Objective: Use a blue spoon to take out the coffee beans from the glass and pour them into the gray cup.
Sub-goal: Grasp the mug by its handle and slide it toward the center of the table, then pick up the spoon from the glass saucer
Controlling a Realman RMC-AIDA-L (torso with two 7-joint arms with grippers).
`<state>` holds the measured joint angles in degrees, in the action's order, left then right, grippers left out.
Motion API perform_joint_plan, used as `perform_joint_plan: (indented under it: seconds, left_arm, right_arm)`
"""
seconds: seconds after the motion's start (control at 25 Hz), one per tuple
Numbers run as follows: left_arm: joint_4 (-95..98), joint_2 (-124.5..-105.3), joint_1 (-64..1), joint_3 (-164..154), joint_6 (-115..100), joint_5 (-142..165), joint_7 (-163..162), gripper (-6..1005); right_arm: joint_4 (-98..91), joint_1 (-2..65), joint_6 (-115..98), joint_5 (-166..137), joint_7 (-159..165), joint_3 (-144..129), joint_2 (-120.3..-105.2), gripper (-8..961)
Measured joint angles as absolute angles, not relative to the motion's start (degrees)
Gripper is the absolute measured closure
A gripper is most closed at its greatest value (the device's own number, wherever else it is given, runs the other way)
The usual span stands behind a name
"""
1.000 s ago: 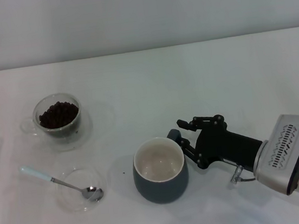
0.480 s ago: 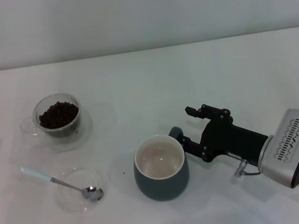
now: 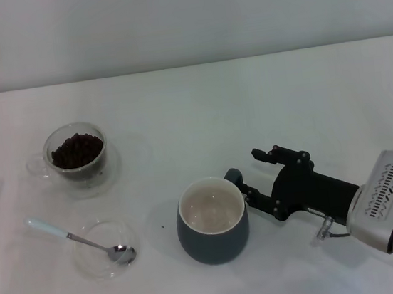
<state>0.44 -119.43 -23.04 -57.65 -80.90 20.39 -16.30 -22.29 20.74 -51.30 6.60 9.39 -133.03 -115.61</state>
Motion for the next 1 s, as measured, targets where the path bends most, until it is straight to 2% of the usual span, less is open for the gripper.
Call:
perform_joint_plan:
  seconds: [0.56, 1.0]
  left_arm:
    - [0.4, -119.44, -23.0, -57.7, -80.8, 20.5, -15.9, 207]
    - [0.7, -119.39, -22.6, -57.6, -80.8, 20.2, -15.9, 207]
  right_arm:
    - [-21.2, 18.3, -55.5, 6.9, 9.8, -132.6, -115.28, 304]
    - [-17.5, 13.2, -64.2, 7.1, 10.0, -127.9, -114.85, 304]
